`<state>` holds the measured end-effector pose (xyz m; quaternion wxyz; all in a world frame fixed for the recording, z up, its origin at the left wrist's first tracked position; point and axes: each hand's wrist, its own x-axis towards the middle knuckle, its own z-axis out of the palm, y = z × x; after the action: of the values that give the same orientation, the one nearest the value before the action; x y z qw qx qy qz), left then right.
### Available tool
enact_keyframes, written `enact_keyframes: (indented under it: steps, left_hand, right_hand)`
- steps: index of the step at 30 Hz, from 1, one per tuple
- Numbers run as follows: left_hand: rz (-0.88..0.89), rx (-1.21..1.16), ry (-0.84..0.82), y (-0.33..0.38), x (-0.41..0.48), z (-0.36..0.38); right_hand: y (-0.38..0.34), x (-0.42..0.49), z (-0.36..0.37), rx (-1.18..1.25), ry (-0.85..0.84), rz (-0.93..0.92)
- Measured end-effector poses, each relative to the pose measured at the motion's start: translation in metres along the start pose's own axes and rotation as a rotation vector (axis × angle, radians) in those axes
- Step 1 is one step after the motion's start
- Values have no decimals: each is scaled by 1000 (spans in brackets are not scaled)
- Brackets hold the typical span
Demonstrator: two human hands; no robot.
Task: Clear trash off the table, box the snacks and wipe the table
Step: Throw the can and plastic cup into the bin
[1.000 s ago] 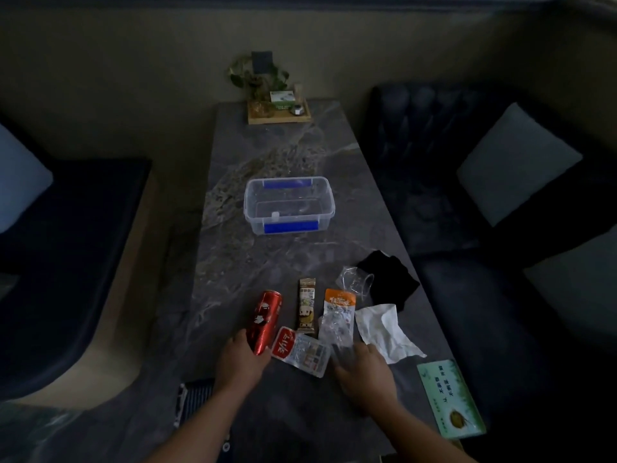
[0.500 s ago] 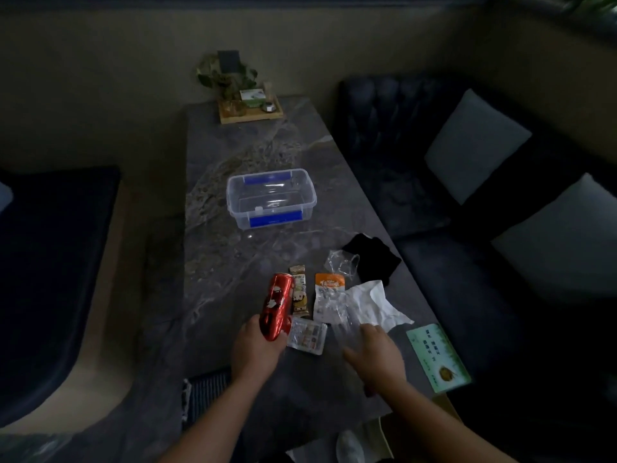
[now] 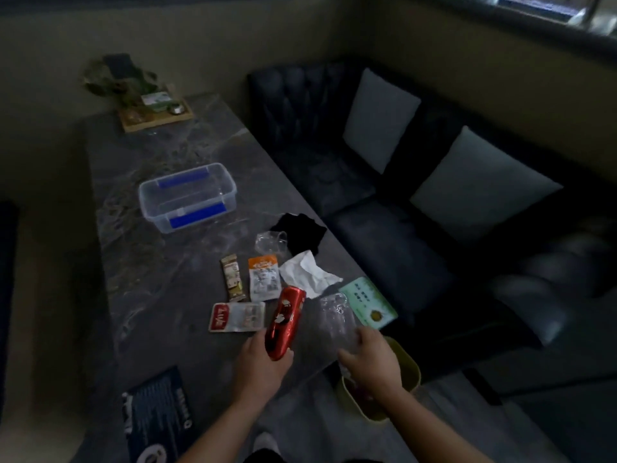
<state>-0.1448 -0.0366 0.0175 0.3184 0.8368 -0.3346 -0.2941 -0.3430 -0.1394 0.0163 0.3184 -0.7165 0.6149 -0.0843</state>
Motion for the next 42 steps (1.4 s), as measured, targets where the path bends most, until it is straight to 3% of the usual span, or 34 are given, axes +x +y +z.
enact_keyframes:
  steps: [13,18,25,31,42]
  left_hand:
    - [56,48,-60,73,-94,136]
    - [60,89,-166,72,-118,178]
    - [-52,187,-338,38,-113,229]
    - [-99,222,-392,6,-76,266]
    - [-205,347,-453,-63,-2,348]
  right_hand:
    - [165,-46,-85,139,-8,86]
    - [214,-56,-88,166,-41,171]
    - [254,-42,-59,144,-108,342]
    - [272,-7,-21,144,-196,462]
    - [326,58,81,248,-214,661]
